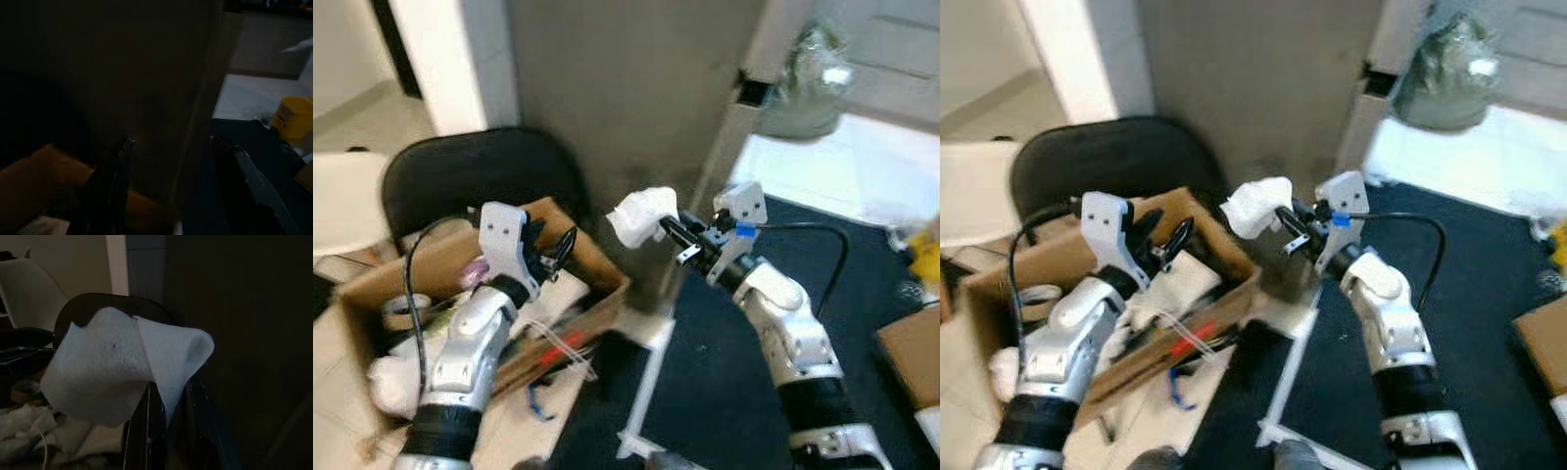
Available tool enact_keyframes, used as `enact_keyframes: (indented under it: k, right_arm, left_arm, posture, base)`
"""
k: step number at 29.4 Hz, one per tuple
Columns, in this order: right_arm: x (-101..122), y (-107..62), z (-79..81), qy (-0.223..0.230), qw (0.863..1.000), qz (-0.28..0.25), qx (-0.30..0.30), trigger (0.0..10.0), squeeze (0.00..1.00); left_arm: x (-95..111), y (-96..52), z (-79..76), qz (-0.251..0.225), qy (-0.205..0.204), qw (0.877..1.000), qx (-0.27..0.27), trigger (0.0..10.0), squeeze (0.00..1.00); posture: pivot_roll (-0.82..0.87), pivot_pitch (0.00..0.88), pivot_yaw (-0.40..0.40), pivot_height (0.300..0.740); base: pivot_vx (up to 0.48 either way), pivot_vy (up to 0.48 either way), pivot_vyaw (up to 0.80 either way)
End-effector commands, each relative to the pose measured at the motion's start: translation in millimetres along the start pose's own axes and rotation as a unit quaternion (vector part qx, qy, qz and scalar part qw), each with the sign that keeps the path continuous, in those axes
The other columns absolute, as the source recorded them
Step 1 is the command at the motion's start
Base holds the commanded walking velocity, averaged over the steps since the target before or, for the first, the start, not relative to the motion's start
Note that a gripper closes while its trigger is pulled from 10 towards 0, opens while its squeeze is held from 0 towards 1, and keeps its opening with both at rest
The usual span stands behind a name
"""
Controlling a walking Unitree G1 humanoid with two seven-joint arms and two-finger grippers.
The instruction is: Picking trash to rubbish bin
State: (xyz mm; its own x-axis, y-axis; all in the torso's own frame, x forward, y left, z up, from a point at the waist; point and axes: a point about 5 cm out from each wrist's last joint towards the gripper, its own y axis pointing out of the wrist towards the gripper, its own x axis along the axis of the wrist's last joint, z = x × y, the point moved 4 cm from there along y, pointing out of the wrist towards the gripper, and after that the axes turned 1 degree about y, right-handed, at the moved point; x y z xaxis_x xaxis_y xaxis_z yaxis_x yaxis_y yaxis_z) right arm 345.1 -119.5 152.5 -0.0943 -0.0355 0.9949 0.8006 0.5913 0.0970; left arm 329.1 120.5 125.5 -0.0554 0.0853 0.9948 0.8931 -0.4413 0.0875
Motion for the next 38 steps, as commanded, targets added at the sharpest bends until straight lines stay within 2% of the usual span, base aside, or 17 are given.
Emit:
enact_keyframes:
  k: [1, 6, 15, 38]
  right_arm:
    - [0.9, -0.9, -1.6, 0.006, 1.0, -0.004, -0.005, 10.0, 0.0]
    - [1.0, -1.1, 1.2, 0.001, 1.0, -0.004, 0.005, 10.0, 0.0]
    - [0.4, -1.6, 4.7, -0.015, 1.0, 0.001, 0.019, 10.0, 0.0]
    - [-0.8, 0.1, 2.2, -0.033, 0.999, 0.012, 0.015, 10.0, 0.0]
  left_arm:
    - [-1.1, -0.8, 1.2, 0.003, 0.001, 1.0, 0.002, 10.0, 0.0]
    - [-1.4, -0.8, 1.2, 0.003, 0.0, 1.0, 0.003, 10.0, 0.0]
    - [-1.2, -1.0, 1.6, 0.002, -0.002, 1.0, 0.004, 10.0, 0.0]
    - [1.3, -5.9, 2.3, 0.003, 0.008, 1.0, 0.006, 10.0, 0.0]
  posture:
    - [-0.02, 0.0, -0.039, 0.74]
    - [-0.02, 0.0, -0.039, 0.74]
    - [-0.02, 0.0, -0.041, 0.74]
    - [-0.01, 0.0, -0.039, 0.74]
  base:
    - [0.0, 0.0, 0.0]
    - [0.0, 0.0, 0.0]
    - [0.0, 0.0, 0.79]
    - [0.0, 0.0, 0.79]
